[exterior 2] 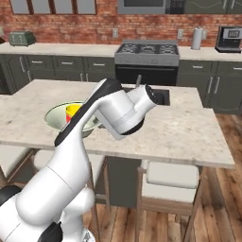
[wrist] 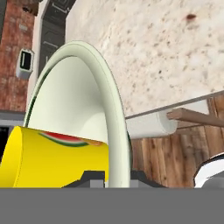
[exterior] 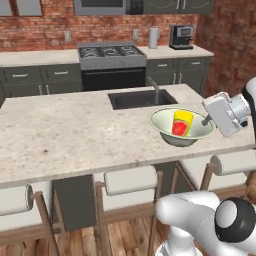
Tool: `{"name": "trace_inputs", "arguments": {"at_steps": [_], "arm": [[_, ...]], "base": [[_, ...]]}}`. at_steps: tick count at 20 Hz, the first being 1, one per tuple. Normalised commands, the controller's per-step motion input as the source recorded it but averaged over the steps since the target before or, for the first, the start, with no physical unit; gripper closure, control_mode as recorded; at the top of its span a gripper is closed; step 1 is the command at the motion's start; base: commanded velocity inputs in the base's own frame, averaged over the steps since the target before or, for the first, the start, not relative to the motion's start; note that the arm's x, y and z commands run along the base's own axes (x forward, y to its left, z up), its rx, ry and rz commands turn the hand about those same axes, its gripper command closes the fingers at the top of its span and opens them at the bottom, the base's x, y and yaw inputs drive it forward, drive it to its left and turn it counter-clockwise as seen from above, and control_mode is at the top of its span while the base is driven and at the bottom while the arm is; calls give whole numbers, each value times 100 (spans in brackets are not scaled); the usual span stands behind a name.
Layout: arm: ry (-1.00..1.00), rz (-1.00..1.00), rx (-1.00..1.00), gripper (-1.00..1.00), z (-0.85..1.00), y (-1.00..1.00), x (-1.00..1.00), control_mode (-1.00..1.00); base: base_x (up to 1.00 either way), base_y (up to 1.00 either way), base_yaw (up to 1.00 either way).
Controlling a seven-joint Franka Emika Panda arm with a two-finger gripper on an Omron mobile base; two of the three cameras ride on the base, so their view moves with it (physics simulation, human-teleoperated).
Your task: Place the cup inside the bowl on the dining table and move the bowl to any counter.
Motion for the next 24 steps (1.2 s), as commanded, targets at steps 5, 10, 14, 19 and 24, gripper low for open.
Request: {"name": "trace_inputs", "arguments": {"at_steps": [5,10,14,19,24], "arm": [[0,0,0,100,0,0,0,100],[0,0,0,100,0,0,0,100],[0,0,0,100,0,0,0,100],[0,0,0,100,0,0,0,100],[0,0,0,100,0,0,0,100]], "base": [[-2,68,-4],[0,74,-5],[-1,83,-3],[0,84,-3],[0,81,-4]]}}
